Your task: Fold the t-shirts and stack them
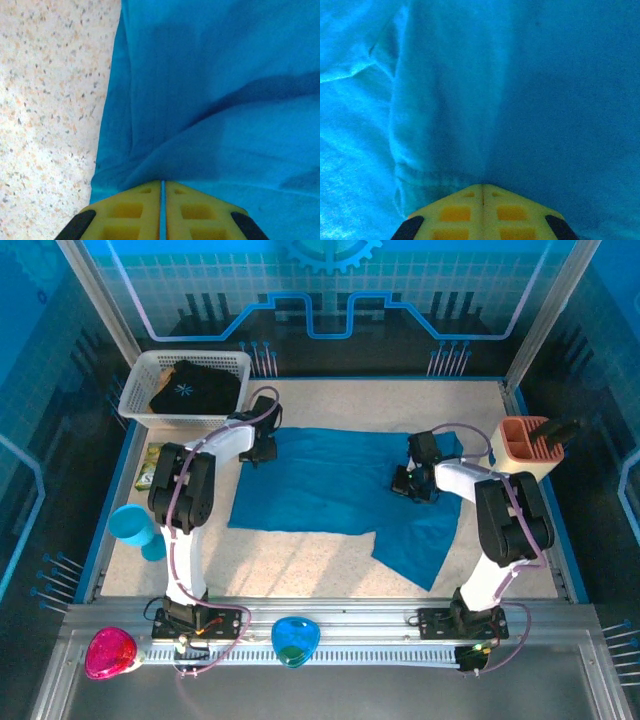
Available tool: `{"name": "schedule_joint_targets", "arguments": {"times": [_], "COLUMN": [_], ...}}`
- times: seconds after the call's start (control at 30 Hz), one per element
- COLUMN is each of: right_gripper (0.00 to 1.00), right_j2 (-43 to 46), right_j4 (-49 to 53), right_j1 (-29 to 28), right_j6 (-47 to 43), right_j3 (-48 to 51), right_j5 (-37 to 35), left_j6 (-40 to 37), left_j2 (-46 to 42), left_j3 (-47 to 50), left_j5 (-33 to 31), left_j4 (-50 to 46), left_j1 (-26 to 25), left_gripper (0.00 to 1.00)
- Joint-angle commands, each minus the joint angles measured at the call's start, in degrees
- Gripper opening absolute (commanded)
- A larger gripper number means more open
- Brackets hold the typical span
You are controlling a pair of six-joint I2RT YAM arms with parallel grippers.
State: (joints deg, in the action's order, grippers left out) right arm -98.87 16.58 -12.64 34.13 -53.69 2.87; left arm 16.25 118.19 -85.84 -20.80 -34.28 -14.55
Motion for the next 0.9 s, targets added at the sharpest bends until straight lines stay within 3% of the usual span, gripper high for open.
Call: {"name": "schedule_joint_targets", "arguments": {"times": [0.0,0.2,0.33,0.43,0.6,0.73,0.87], "right_gripper": [0.0,0.0,0.0,0.0,0.04,0.12,0.15], "right_j2": [1.6,1.9,4.3,7.2,13.4,17.8,20.0], "right_j4": [-1.7,-0.3,2.7,6.4,11.5,12.8,13.4], "right_j1": [-1.6,-1.7,-1.5,-1.4,-1.3,-1.0,-0.5], "right_j6": [1.3,1.2,-0.8,-3.1,-6.8,-8.6,-9.9], "right_j3": [2.2,1.9,0.4,-1.8,-4.2,-3.9,-4.1], "right_j5": [0.2,0.1,-0.8,-2.4,-4.2,-4.6,-2.9], "left_j6": [1.6,3.6,4.7,4.8,8.0,13.7,19.0], "left_j2": [-1.5,-1.9,-8.2,-15.7,-27.4,-34.4,-40.1], "left_j3": [1.4,2.7,4.2,4.0,3.0,10.6,22.1], "left_j5": [-1.6,-1.1,-0.5,-0.4,-1.2,-0.2,7.5], "left_j4": [-1.0,-1.3,-1.3,-3.3,-16.7,-25.1,-24.8], "left_j1": [-0.2,-0.2,-0.4,-0.9,-1.3,-1.1,-0.7], "left_gripper": [0.1,0.09,0.09,0.19,0.5,0.55,0.54]}}
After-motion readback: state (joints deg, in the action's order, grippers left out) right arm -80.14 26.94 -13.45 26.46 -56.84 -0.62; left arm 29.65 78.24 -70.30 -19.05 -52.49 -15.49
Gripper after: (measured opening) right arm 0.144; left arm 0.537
